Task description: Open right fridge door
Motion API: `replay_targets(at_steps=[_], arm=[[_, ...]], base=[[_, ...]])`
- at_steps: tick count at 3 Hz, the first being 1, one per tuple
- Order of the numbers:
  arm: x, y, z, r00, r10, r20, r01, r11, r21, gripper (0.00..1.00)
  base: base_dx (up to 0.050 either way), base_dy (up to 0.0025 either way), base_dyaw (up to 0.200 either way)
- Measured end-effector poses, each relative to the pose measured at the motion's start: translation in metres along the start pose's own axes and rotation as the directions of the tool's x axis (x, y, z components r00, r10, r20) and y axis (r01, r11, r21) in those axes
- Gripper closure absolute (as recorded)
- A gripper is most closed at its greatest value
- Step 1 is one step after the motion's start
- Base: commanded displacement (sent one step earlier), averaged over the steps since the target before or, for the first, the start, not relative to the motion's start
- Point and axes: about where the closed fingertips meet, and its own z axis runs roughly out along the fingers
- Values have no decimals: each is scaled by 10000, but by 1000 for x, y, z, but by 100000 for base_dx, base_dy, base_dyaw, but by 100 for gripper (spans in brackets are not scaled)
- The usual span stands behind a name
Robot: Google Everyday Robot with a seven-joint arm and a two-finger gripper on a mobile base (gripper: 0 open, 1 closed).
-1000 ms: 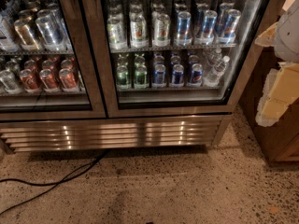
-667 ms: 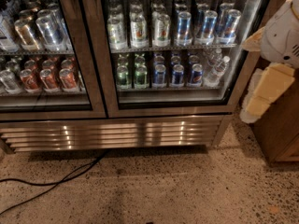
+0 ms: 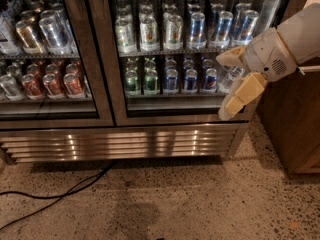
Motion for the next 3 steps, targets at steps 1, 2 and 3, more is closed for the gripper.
replay_targets(at_steps=[1, 2, 3], arm=[[-22, -1, 13, 9592, -280, 2812, 515, 9957, -767, 0], [-51, 4, 8, 8695, -115, 4939, 885, 9872, -1329, 0], [-59, 6, 7, 8571, -43, 5152, 917, 9853, -1443, 0]], base=[[0, 0, 0], [0, 0, 0], [0, 0, 0]])
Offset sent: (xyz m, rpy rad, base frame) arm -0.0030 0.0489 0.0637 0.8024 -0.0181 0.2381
